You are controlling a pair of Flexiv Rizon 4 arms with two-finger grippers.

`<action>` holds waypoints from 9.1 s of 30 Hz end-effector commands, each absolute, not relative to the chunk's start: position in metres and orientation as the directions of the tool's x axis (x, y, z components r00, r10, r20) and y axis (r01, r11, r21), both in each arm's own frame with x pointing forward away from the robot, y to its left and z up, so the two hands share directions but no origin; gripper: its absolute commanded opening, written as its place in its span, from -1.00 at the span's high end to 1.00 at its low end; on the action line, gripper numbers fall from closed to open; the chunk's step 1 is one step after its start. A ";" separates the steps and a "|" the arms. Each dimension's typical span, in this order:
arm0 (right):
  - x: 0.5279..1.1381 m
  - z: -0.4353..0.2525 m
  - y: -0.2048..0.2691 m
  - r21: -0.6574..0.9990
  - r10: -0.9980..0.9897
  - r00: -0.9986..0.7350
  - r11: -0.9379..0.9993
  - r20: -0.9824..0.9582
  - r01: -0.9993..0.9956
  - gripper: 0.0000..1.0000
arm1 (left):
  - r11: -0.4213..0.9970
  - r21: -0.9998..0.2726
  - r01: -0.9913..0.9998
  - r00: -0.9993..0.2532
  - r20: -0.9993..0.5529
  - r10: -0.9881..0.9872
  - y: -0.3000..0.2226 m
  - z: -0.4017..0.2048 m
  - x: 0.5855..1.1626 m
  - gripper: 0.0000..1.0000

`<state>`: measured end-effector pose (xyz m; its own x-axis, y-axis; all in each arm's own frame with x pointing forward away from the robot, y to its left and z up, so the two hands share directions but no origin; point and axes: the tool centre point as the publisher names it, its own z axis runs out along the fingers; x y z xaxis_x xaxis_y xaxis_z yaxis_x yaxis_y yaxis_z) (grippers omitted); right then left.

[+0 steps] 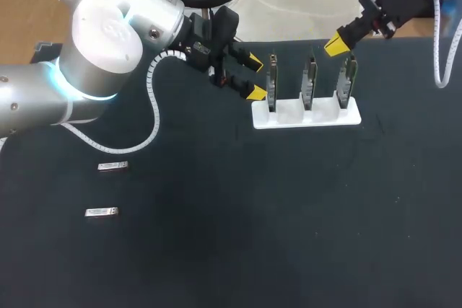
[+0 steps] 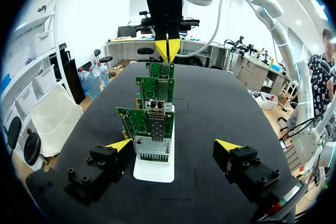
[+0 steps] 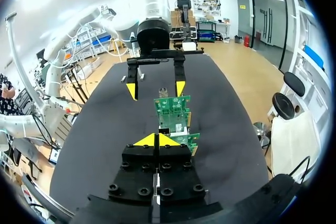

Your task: Pick up the optical module with the left hand, and insert it into the network port with the right hand.

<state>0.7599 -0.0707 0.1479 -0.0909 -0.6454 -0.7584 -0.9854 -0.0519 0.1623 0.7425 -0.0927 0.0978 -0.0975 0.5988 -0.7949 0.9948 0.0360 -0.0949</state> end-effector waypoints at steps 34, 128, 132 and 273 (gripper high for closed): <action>0.758 0.147 -0.066 0.154 -0.658 -0.082 -0.052 -0.749 -0.987 -1.00 | 0.035 -0.098 0.995 -0.099 -0.792 0.602 -0.094 0.098 0.744 -1.00; 0.758 0.147 -0.066 0.154 -0.658 -0.082 -0.052 -0.749 -0.987 -1.00 | 0.300 0.124 0.946 -0.311 0.076 0.947 0.195 0.026 0.611 -1.00; 0.758 0.147 -0.066 0.154 -0.658 -0.082 -0.052 -0.749 -0.987 -1.00 | 0.280 0.100 0.955 -0.288 0.087 0.954 0.203 0.020 0.611 -1.00; 0.758 0.147 -0.066 0.154 -0.658 -0.082 -0.052 -0.749 -0.987 -1.00 | 0.471 0.207 0.858 -0.357 -0.418 0.835 0.088 0.083 0.742 1.00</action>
